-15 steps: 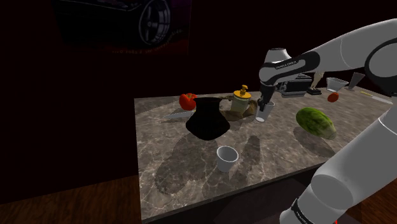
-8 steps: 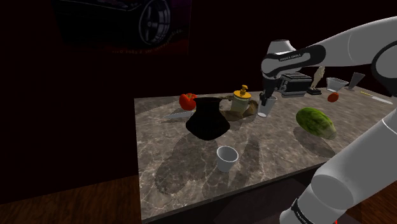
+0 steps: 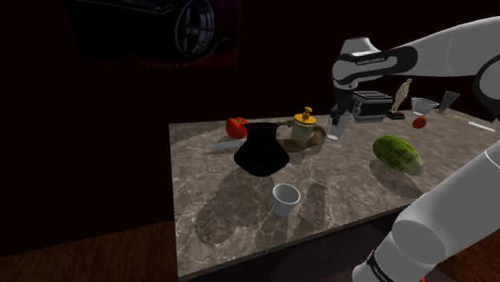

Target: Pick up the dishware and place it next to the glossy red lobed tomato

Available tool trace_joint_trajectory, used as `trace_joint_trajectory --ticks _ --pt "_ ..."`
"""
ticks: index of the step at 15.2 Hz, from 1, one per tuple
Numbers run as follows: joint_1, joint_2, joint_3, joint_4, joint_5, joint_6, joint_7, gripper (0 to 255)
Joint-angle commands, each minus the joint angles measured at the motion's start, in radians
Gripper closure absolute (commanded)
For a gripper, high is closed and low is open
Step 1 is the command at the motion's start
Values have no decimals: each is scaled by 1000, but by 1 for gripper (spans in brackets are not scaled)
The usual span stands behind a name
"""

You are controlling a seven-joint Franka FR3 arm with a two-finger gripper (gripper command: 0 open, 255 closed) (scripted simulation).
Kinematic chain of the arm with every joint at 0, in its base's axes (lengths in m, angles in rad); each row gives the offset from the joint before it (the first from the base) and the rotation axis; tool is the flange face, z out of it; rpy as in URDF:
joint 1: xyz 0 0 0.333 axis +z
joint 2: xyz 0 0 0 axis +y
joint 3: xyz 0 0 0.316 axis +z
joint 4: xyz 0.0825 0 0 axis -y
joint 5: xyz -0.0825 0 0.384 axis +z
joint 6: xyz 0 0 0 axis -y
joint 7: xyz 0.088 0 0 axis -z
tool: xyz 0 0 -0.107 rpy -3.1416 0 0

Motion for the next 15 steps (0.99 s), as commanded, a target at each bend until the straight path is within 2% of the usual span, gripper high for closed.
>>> trace_joint_trajectory --ticks 1,9,15 --pt "1 -5 3 24 1 -29 -3 255" --pt "5 -10 9 112 7 -122 -17 255" --pt "59 108 70 236 50 -151 81 255"
